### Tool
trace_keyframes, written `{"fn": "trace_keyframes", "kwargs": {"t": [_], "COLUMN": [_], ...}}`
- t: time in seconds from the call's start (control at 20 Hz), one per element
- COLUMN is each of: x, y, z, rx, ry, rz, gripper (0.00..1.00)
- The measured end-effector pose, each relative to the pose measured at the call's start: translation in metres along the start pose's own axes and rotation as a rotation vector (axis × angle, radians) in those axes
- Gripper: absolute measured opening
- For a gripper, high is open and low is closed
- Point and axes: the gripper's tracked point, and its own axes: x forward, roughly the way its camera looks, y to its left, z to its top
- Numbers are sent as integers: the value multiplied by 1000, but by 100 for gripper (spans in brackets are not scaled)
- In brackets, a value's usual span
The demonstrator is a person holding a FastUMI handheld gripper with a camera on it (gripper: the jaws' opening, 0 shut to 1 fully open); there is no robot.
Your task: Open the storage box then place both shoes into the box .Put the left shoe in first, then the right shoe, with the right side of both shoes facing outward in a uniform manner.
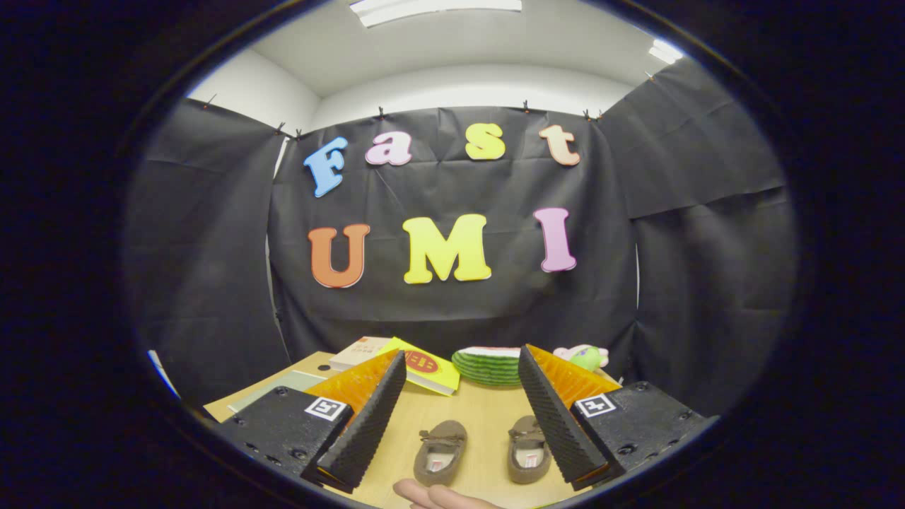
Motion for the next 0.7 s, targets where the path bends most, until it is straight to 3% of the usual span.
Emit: {"fn": "trace_keyframes", "kwargs": {"t": [0.3, 0.7], "x": [31, 77], "y": [10, 59], "z": [-55, -113], "rx": [85, 202], "ry": [175, 400], "rz": [13, 149], "gripper": [100, 100]}}
